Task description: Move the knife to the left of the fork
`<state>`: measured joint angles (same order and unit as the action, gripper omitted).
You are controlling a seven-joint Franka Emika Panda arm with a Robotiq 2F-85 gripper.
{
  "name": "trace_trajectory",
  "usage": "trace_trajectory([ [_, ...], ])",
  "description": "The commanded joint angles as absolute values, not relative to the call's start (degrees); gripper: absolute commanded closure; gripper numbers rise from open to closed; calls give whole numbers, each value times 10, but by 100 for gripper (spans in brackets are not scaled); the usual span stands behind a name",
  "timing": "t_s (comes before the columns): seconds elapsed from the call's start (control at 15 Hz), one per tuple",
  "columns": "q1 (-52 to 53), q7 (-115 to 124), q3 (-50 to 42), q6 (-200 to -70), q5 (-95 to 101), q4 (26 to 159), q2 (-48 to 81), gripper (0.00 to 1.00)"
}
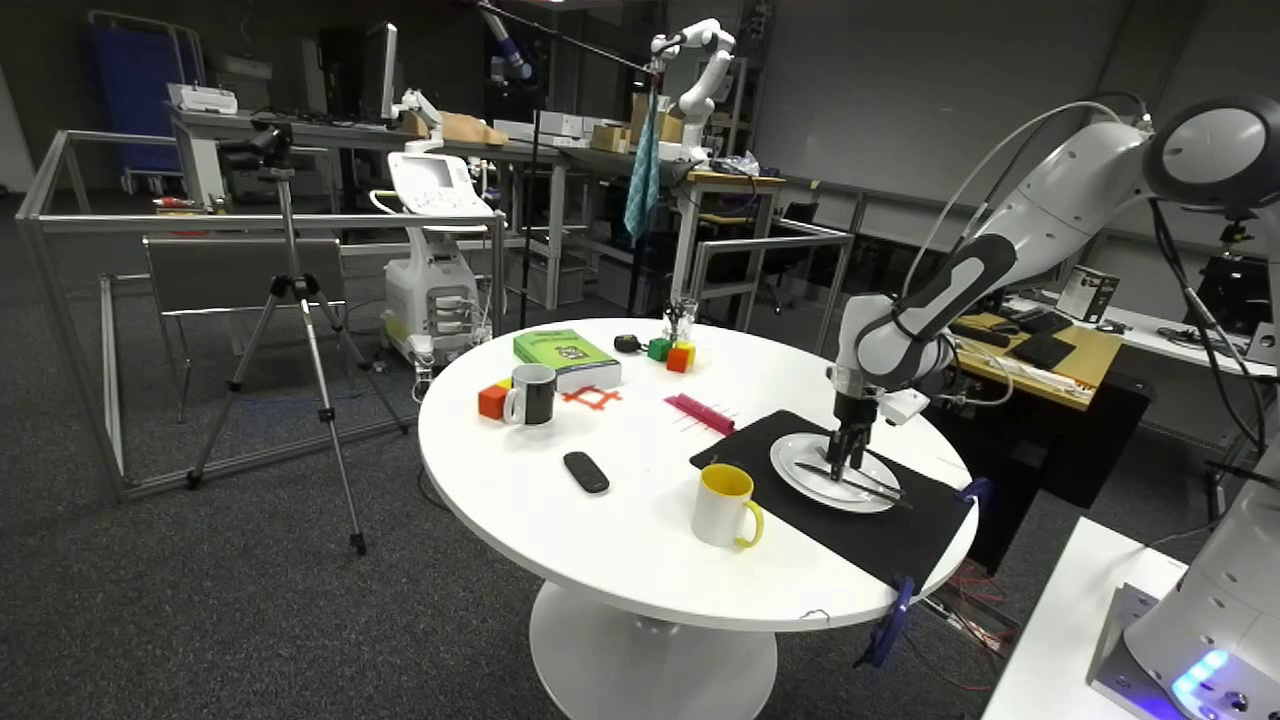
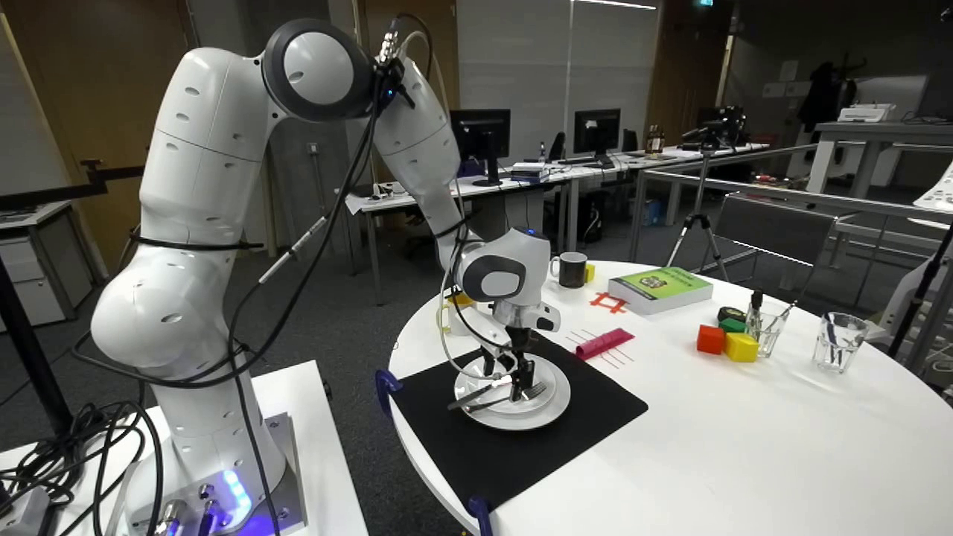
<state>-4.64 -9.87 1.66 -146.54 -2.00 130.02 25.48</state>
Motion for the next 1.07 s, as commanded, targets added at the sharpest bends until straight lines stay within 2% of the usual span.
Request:
trace_trajectory([
  [0.0, -59, -123, 22, -1477, -27, 1307, 250, 0],
  [1.0, -58, -119, 18, -1476, -24, 1274, 269, 0],
])
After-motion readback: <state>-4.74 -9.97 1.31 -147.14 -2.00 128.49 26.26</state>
